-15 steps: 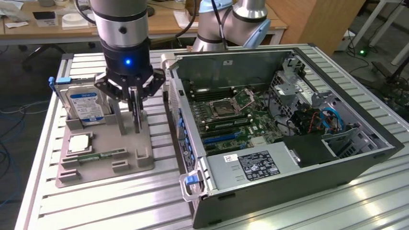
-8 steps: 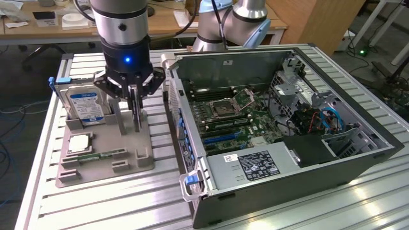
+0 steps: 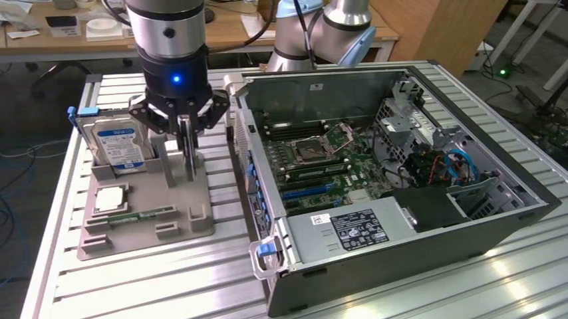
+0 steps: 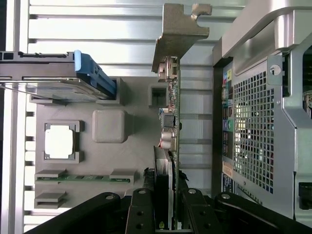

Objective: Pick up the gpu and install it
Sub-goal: 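Pick up the gpu and move the gpu toward the slot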

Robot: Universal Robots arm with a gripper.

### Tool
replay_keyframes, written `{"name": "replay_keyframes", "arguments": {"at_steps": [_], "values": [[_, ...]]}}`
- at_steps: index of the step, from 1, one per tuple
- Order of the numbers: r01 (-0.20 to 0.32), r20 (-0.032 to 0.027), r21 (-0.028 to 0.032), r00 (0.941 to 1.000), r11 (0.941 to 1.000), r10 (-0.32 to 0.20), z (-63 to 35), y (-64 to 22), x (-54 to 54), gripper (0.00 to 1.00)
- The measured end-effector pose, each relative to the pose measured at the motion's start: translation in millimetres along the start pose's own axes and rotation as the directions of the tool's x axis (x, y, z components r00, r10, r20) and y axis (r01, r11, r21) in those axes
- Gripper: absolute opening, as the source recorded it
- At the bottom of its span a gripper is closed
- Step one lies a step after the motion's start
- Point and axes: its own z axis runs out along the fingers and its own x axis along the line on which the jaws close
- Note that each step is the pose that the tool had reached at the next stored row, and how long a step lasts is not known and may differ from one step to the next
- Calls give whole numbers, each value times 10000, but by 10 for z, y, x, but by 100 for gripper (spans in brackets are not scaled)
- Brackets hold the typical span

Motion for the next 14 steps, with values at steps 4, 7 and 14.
{"name": "replay_keyframes", "arguments": {"at_steps": [4,7,14], "values": [[0,0,-9,10000,10000,0,-26,0,0,27],[0,0,-17,10000,10000,0,-51,1,1,27],[0,0,-38,10000,10000,0,-115,4,2,27]]}}
